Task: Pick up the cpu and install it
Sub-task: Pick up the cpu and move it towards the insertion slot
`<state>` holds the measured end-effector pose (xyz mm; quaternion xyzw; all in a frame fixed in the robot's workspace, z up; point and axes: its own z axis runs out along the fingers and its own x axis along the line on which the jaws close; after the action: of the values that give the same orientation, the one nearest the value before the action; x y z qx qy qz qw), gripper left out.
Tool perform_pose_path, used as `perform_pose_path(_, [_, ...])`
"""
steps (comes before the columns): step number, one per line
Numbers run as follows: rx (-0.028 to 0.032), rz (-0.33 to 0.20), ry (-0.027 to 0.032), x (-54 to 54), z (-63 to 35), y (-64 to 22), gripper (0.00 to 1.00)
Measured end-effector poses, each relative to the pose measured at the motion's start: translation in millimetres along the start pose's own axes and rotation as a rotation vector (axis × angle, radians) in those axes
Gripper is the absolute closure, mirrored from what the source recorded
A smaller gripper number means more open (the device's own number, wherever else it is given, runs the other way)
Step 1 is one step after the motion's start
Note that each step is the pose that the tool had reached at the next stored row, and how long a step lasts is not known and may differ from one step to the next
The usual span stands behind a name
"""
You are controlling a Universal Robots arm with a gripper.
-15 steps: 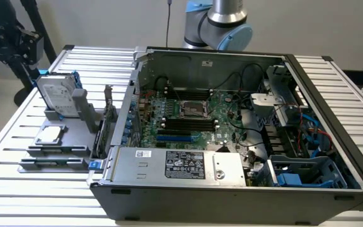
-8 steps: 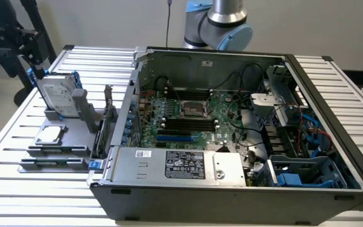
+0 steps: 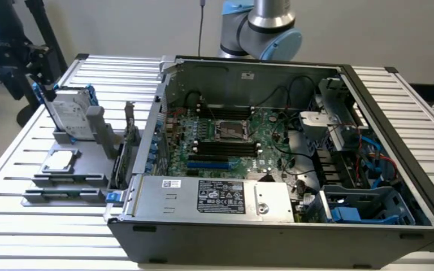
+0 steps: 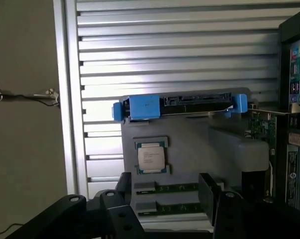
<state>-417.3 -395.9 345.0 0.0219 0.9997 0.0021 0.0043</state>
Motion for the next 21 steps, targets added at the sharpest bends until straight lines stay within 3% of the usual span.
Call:
perform_pose_path(9, [-0.0057, -0.062, 0.0235, -0.1, 16.4, -7.2, 0.35])
perform_pose_path(16, [-0.0092, -0.113, 0.0349, 0.2, 29.2, -11.0, 0.35])
perform_pose_path(21, [-0.0112, -0.147, 0.0395, 0.6, 38.3, -13.2, 0.35])
